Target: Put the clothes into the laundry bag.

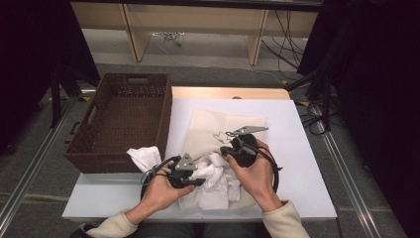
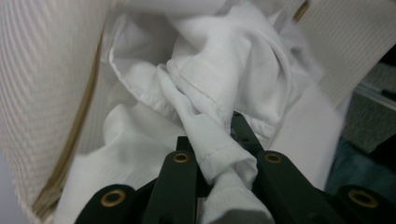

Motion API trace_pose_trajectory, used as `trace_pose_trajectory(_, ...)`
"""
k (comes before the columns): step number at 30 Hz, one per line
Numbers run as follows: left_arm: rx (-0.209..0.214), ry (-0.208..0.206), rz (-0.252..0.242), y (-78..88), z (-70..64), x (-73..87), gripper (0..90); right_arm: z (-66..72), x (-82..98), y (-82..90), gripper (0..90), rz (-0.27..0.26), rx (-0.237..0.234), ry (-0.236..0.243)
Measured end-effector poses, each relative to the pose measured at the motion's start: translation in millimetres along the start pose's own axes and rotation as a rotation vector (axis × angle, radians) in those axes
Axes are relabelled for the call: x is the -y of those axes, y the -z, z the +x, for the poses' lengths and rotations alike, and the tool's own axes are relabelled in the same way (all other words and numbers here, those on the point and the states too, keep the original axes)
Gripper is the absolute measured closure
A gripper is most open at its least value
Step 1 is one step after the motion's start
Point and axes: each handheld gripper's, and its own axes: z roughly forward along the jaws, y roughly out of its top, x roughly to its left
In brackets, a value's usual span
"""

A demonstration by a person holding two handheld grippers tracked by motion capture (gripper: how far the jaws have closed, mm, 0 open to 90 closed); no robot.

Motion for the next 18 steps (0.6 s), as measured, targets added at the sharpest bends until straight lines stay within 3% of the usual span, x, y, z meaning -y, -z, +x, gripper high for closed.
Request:
trace_pose_trajectory(3,0.025,0.007,-0.055,2.2,-10.3,-14.6,82.3,2.3,-0.1,1.5,89.9,-0.006,-0.010,-0.005)
trace_pose_trajectory(6,0.018,-0.033,-0.066,-0.8,-16.4,-28.0,82.3,3.2,-1.4,3.4,90.0,-0.029,-0.013,0.040)
trace_pose_trajectory(7,0.006,-0.045,-0.067,-3.8,-16.6,-31.2,82.3,5.1,-0.9,5.1,90.0,-0.025,-0.007,0.014)
trace_pose_trajectory(9,-0.018,-0.080,-0.043,-12.4,-12.5,-34.9,82.2,5.9,-1.1,8.5,90.0,-0.026,-0.013,-0.011)
trace_pose_trajectory(12,-0.067,-0.080,0.004,-30.4,-1.8,-32.7,81.8,7.2,-1.4,10.3,90.0,-0.024,-0.016,0.005)
trace_pose_trajectory(15,-0.080,-0.079,0.029,-42.2,7.7,-26.3,79.4,6.4,-0.6,7.3,90.0,-0.011,-0.017,-0.007)
trace_pose_trajectory(18,-0.076,-0.107,0.022,-40.0,7.5,-21.3,66.9,2.2,0.5,4.6,90.0,-0.004,-0.017,-0.003)
